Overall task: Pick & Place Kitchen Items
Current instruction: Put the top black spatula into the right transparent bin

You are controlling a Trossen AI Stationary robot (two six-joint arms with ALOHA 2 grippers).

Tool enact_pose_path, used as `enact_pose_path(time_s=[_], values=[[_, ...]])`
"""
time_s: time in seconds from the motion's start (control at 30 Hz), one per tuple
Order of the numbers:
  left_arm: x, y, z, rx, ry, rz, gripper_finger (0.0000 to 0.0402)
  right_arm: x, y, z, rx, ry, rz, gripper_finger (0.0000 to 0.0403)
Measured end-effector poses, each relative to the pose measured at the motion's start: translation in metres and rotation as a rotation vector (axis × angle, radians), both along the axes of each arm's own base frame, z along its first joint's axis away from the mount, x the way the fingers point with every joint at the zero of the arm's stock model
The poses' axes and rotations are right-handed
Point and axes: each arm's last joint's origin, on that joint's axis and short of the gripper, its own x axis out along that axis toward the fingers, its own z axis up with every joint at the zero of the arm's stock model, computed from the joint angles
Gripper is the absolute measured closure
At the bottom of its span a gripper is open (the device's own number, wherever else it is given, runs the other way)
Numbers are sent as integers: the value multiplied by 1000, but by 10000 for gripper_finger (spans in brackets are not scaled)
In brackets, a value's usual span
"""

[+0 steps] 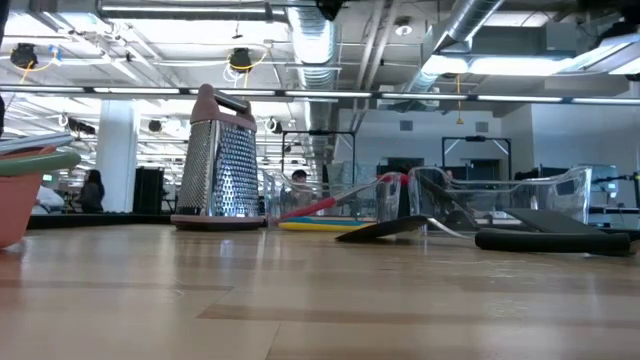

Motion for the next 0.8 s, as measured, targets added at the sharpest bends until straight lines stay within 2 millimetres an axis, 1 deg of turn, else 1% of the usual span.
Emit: enact_pose_path(time_s=[0.07,0.17,0.27,0.37,0.43,0.57,0.67,0.8], values=[[-8,4,5,37,30,60,400,9,-6,0,15,14,-40,403],[-25,8,12,52,28,96,400,23,-17,-1,61,55,-90,403],[-50,12,9,30,7,105,400,33,-28,-3,79,104,-119,403],[-82,17,3,4,-32,94,400,41,-36,-3,58,124,-139,403],[-104,21,-4,-11,-64,97,400,47,-43,-3,55,135,-163,403],[-147,29,-22,-74,-157,103,400,61,-61,-5,129,190,-218,403],[-177,32,-36,-109,-218,71,400,72,-78,-5,185,229,-255,403],[-208,34,-54,-185,-291,50,400,85,-100,-5,210,284,-239,403]])
